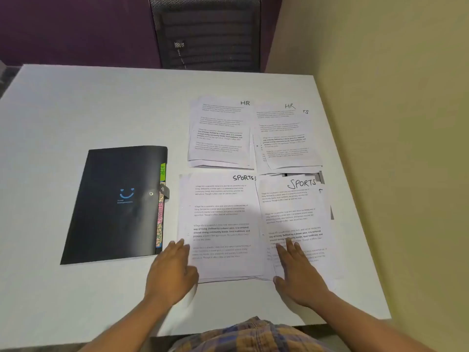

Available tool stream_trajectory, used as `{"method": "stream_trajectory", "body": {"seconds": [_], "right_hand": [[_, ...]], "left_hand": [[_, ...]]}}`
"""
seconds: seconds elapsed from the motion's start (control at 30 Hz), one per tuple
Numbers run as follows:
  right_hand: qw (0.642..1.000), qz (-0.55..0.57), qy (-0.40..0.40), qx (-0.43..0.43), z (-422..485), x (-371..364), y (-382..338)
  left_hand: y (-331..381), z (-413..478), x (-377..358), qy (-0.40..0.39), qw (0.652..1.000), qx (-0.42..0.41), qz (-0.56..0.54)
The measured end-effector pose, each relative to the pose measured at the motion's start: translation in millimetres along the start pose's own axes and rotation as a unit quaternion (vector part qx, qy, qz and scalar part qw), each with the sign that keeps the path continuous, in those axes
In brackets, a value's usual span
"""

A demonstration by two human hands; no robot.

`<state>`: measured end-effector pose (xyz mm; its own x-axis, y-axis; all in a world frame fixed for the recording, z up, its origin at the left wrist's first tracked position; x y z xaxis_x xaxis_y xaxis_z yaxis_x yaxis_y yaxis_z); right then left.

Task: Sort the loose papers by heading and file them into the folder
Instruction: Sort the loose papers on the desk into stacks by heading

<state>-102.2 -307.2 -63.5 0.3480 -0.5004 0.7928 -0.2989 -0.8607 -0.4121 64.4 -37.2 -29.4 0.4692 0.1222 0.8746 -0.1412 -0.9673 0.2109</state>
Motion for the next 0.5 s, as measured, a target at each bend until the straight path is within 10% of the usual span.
{"method": "stream_trajectory", "body": {"seconds": [0.5], "right_hand": [[0.936,0.190,0.257,-0.147,-26.5,59.8,56.3]], "left_hand": [[5.3,36.5,-1.2,-0.049,0.954,0.222,-0.196]]}}
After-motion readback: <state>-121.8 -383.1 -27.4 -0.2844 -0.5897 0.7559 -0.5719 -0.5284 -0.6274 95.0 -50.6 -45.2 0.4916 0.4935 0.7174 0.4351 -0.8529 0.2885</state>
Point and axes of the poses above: each hand's wrist, its own z-axis towards the middle knuckle, its own x-axis out of the back of the hand, y = z × x, the point moved 8 cm from there along z, towards the middle knuckle, and after that the axes turned 15 degrees about x, right-handed, at the moved point
